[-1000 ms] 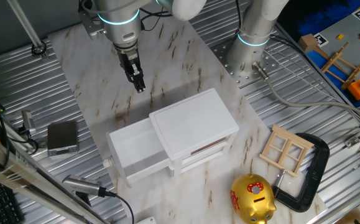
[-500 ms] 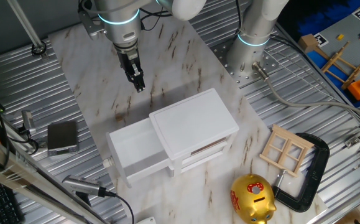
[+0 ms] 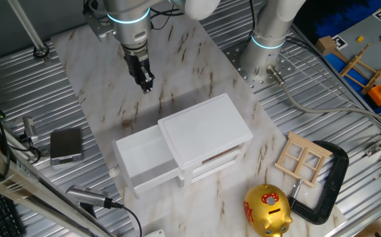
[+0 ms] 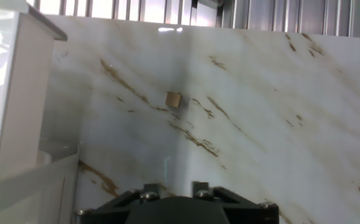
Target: Put things in the drawer
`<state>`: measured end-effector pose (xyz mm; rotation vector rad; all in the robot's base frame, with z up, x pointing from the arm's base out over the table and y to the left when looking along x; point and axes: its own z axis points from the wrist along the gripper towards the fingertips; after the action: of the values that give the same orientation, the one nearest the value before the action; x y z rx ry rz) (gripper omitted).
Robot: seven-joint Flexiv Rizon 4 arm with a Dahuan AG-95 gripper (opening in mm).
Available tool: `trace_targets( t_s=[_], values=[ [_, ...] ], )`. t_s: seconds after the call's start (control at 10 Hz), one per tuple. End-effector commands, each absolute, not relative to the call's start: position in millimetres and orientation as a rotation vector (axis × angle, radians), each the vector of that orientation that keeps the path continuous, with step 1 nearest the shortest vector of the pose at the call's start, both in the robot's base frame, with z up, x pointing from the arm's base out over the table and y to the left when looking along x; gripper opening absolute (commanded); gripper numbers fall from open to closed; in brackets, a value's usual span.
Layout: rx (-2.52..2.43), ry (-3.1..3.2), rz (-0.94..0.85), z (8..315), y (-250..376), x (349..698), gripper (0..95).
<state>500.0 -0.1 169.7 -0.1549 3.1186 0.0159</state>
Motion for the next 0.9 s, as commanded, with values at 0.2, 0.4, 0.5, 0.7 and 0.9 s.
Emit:
trace_targets(
  t_s=[0.2,0.4,0.5,0.7,0.9],
  values=[
    [-0.153,3.118,0.015,170.0,0.0,500.0,0.0],
    [-0.154,3.119,0.015,170.0,0.0,500.0,0.0],
    [-0.149,3.119,0.016,170.0,0.0,500.0,0.0],
    [-0.149,3.12,0.016,170.0,0.0,500.0,0.0],
    [-0.149,3.12,0.016,170.0,0.0,500.0,0.0]
  ],
)
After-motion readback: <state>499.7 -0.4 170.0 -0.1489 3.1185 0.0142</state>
